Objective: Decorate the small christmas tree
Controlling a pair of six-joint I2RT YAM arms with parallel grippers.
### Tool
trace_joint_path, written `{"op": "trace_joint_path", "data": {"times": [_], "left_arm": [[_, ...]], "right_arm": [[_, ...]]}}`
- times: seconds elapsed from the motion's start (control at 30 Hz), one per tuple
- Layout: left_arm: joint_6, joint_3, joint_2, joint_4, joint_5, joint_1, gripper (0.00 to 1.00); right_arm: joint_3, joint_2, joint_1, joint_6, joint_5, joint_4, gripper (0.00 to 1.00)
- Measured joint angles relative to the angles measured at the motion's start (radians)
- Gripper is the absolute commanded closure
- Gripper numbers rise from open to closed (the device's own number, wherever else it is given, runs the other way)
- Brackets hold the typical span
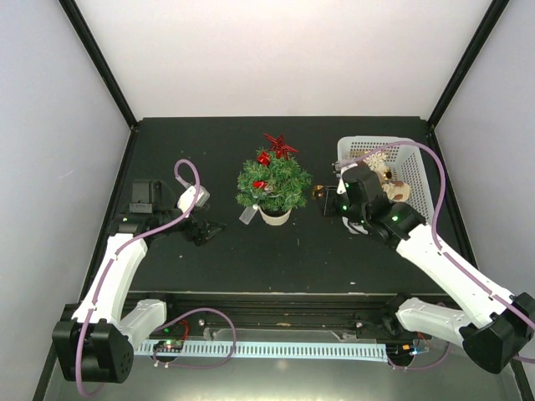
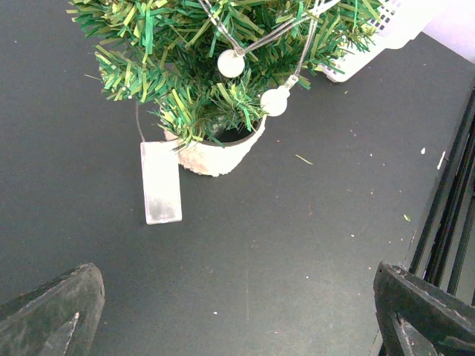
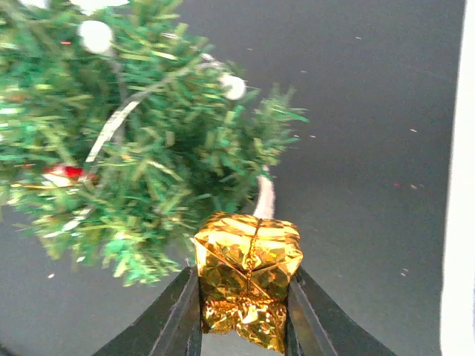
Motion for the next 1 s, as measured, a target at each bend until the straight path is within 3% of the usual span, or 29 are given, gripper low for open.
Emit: {"op": "trace_joint_path", "data": {"times": [0.17,0.33,0.6,0.77,1.0], "left_arm": [[0.005,0.000,0.000,-0.004,0.004,0.000,0.01],[0.081,0.021,0.007,-0.083,0.059,0.000,0.01],[0.274,0.274,0.072,-0.369,0.210,-0.071,0.01],[0.320,0.422,0.137,-0.507,0.291,-0.151,0.13],[0.357,0.435,0.175,-0.613,0.399,-0.181,0.31]], "right_arm": [[0.016,-0.008,0.000,-0.048,-0.137,0.029,0.69],[0.008,-0.067,0.013,-0.098,-0.379,0.065,0.69],[0.031,-0.105,0.242,-0.133,-0.494,0.103,0.68],[0.030,-0.047,0.384,-0.099,-0.467,0.185,0.69],[0.025,0.021,0.469,-0.044,-0.432,0.310,0.71]]}}
